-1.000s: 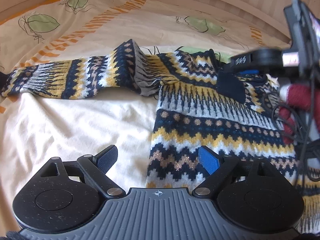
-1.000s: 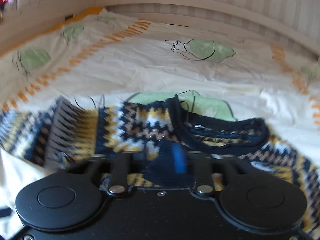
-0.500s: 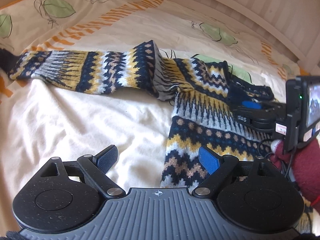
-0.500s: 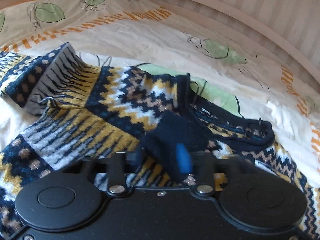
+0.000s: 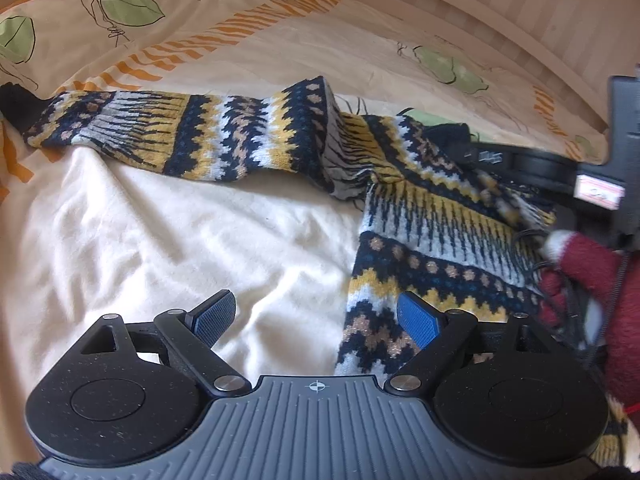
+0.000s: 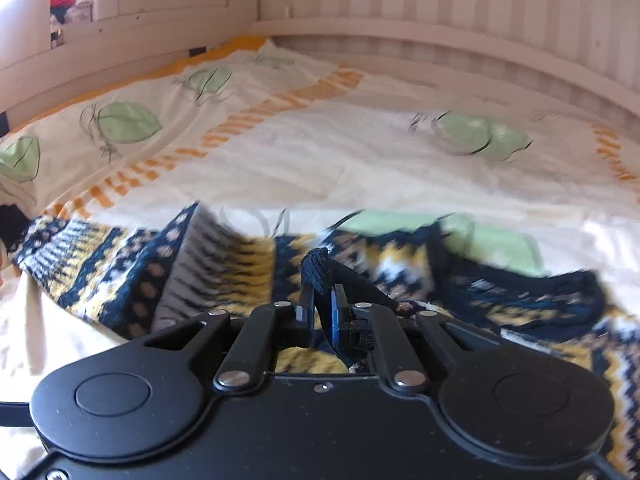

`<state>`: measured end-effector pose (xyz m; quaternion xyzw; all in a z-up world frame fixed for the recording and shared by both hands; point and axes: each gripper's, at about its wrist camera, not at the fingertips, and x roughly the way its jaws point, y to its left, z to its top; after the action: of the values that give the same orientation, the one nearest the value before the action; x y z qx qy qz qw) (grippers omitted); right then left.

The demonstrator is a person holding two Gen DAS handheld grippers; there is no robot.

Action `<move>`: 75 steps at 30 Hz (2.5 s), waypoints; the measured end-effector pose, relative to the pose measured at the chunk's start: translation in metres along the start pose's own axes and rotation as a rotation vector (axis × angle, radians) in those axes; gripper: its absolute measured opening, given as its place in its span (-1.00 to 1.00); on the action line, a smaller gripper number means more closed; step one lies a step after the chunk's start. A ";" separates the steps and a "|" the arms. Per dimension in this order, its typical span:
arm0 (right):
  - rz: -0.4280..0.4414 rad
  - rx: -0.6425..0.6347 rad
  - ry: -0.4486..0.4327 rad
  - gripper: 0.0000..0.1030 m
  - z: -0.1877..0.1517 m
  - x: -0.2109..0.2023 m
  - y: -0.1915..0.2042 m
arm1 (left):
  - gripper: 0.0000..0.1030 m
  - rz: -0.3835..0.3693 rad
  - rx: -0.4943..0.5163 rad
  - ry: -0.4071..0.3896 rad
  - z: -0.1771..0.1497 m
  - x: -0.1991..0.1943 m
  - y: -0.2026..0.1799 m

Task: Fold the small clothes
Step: 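Move the left gripper to the cuff of the other sleeve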

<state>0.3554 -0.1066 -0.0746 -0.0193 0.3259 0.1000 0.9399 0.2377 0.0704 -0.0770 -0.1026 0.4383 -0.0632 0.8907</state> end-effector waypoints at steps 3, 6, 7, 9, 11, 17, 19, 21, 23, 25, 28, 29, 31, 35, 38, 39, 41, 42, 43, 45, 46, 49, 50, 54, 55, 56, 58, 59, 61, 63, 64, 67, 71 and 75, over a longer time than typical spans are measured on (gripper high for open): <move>0.018 0.022 0.043 -0.53 -0.008 0.011 0.001 | 0.71 0.007 -0.002 0.005 -0.001 0.003 0.001; 0.032 0.056 0.034 -0.08 -0.016 0.006 -0.005 | 0.71 0.018 0.001 0.011 -0.001 0.006 0.002; 0.039 0.066 0.023 0.23 -0.019 0.002 -0.008 | 0.71 0.022 0.001 0.012 -0.001 0.006 0.002; 0.052 0.079 0.001 0.50 -0.023 -0.008 -0.012 | 0.71 0.031 -0.001 0.014 -0.001 0.008 0.003; 0.039 0.087 -0.004 0.52 -0.027 -0.019 -0.015 | 0.71 0.040 -0.002 0.013 -0.002 0.009 0.004; 0.023 0.162 0.000 0.83 -0.048 -0.052 -0.029 | 0.72 0.064 0.022 -0.001 -0.005 0.012 0.003; 0.017 0.182 0.002 0.90 -0.058 -0.061 -0.032 | 0.72 0.077 0.043 -0.005 -0.007 0.014 0.000; 0.020 0.197 0.014 0.99 -0.067 -0.069 -0.036 | 0.74 0.096 0.071 -0.009 -0.009 0.016 -0.004; 0.008 0.213 0.020 0.99 -0.076 -0.078 -0.038 | 0.78 0.112 0.095 -0.015 -0.011 0.018 -0.007; -0.004 0.234 0.022 0.99 -0.084 -0.086 -0.040 | 0.82 0.122 0.113 -0.021 -0.013 0.020 -0.009; -0.018 0.277 0.023 0.99 -0.095 -0.097 -0.045 | 0.84 0.131 0.126 -0.027 -0.014 0.021 -0.011; -0.021 0.292 0.019 0.99 -0.098 -0.100 -0.046 | 0.85 0.132 0.128 -0.028 -0.015 0.021 -0.012; -0.029 0.310 0.017 0.99 -0.103 -0.103 -0.048 | 0.87 0.133 0.133 -0.031 -0.016 0.022 -0.012; -0.046 0.308 0.017 0.99 -0.112 -0.107 -0.046 | 0.92 0.131 0.136 -0.038 -0.017 0.023 -0.011; -0.056 0.285 0.013 0.99 -0.117 -0.108 -0.042 | 0.99 0.128 0.145 -0.040 -0.018 0.024 -0.012; -0.061 0.275 0.011 0.99 -0.118 -0.107 -0.040 | 0.99 0.129 0.148 -0.044 -0.019 0.024 -0.012; -0.066 0.264 0.007 0.99 -0.121 -0.106 -0.039 | 0.99 0.131 0.151 -0.052 -0.020 0.024 -0.012; -0.068 0.263 0.006 0.99 -0.122 -0.106 -0.038 | 0.99 0.131 0.152 -0.057 -0.021 0.024 -0.012; -0.068 0.263 0.001 0.99 -0.123 -0.106 -0.038 | 0.99 0.130 0.152 -0.063 -0.021 0.024 -0.012; -0.065 0.267 -0.006 0.99 -0.125 -0.106 -0.039 | 0.99 0.129 0.154 -0.074 -0.023 0.024 -0.012; -0.063 0.270 -0.005 0.99 -0.126 -0.105 -0.039 | 0.99 0.129 0.155 -0.079 -0.023 0.024 -0.012; -0.062 0.271 0.001 1.00 -0.128 -0.101 -0.039 | 1.00 0.127 0.167 -0.072 -0.023 0.025 -0.012; -0.066 0.265 0.001 1.00 -0.128 -0.100 -0.038 | 0.99 0.123 0.169 -0.067 -0.022 0.025 -0.012; -0.077 0.249 -0.002 1.00 -0.130 -0.099 -0.035 | 0.97 0.085 0.112 -0.078 -0.017 0.020 -0.002; -0.073 0.253 -0.005 1.00 -0.130 -0.099 -0.036 | 0.97 0.089 0.095 -0.085 -0.014 0.018 0.001; -0.068 0.258 -0.008 1.00 -0.130 -0.100 -0.037 | 0.97 0.098 0.083 -0.094 -0.010 0.016 0.004; -0.062 0.265 -0.010 1.00 -0.131 -0.100 -0.038 | 0.97 0.133 0.083 -0.114 0.001 0.012 0.013; -0.062 0.265 -0.009 1.00 -0.131 -0.100 -0.038 | 0.97 0.157 0.086 -0.126 0.007 0.010 0.018; -0.065 0.259 -0.006 1.00 -0.129 -0.101 -0.037 | 0.96 0.192 0.073 -0.152 0.021 0.006 0.034; -0.064 0.254 -0.001 1.00 -0.127 -0.101 -0.036 | 0.96 0.218 0.040 -0.174 0.036 0.001 0.054; -0.057 0.253 0.004 1.00 -0.125 -0.101 -0.036 | 0.96 0.231 0.019 -0.182 0.044 -0.001 0.065; -0.016 0.268 -0.024 0.99 -0.120 -0.109 -0.036 | 0.96 0.263 -0.061 -0.204 0.065 -0.005 0.100; 0.044 0.293 -0.069 0.99 -0.110 -0.120 -0.031 | 0.96 0.293 -0.190 -0.198 0.087 -0.001 0.147; 0.092 0.260 -0.099 0.99 -0.101 -0.127 -0.015 | 0.93 0.301 -0.290 -0.178 0.098 0.012 0.181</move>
<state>0.1996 -0.1543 -0.0764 0.1226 0.2900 0.1005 0.9438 0.3268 0.2557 -0.0716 -0.1680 0.3730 0.1433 0.9012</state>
